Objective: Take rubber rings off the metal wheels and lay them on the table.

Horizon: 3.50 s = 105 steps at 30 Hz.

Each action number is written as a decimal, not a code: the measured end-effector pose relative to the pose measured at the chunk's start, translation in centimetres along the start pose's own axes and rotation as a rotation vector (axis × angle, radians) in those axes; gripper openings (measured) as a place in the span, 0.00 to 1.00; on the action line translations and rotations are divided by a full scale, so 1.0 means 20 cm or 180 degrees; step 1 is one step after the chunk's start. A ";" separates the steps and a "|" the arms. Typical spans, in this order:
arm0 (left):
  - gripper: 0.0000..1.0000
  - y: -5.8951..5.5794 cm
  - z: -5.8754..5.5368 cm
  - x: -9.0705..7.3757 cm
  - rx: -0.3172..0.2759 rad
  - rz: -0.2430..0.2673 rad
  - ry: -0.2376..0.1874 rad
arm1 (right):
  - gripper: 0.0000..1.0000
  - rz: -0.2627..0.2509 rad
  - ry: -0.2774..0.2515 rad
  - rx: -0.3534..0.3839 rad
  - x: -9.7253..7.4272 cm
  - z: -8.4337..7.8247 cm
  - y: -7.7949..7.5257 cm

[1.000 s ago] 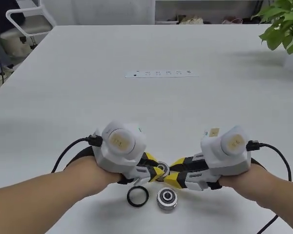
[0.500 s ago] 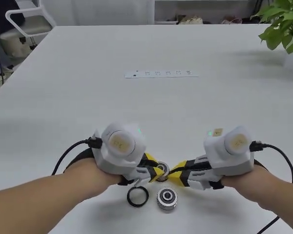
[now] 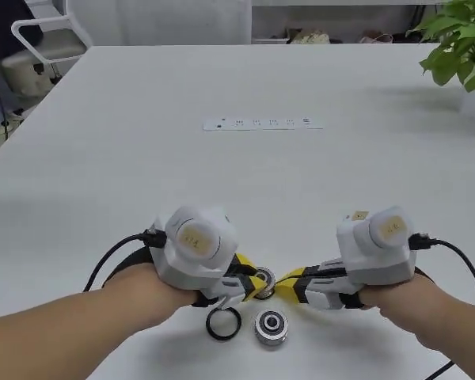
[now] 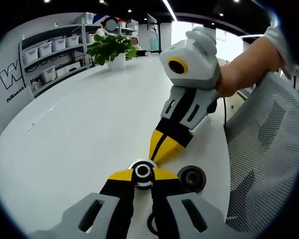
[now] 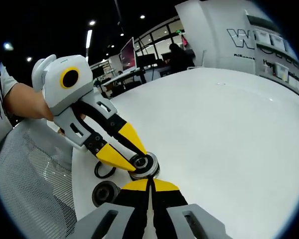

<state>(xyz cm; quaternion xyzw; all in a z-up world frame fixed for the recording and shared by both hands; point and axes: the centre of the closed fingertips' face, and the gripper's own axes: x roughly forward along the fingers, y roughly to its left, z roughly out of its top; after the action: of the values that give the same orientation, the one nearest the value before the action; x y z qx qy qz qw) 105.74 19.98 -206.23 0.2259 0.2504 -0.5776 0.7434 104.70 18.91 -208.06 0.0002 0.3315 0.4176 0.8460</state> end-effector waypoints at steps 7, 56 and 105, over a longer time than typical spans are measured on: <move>0.07 0.00 0.00 0.00 -0.0003 0.0012 0.0014 | 0.00 -0.0028 -0.0115 0.0194 -0.02 0.01 -0.02; 0.07 -0.01 0.00 0.02 -0.0014 0.0021 0.0003 | 0.00 0.0275 -0.0482 0.0301 -0.01 0.18 0.11; 0.23 -0.08 0.09 -0.14 -0.0051 -0.0116 -0.0187 | 0.00 0.0241 -0.0550 0.0519 -0.08 0.15 0.05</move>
<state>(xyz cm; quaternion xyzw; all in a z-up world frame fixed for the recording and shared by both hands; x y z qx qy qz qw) 103.90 20.54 -203.16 0.1983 0.2371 -0.5955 0.7416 105.00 19.34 -204.47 0.1175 0.2900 0.4194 0.8522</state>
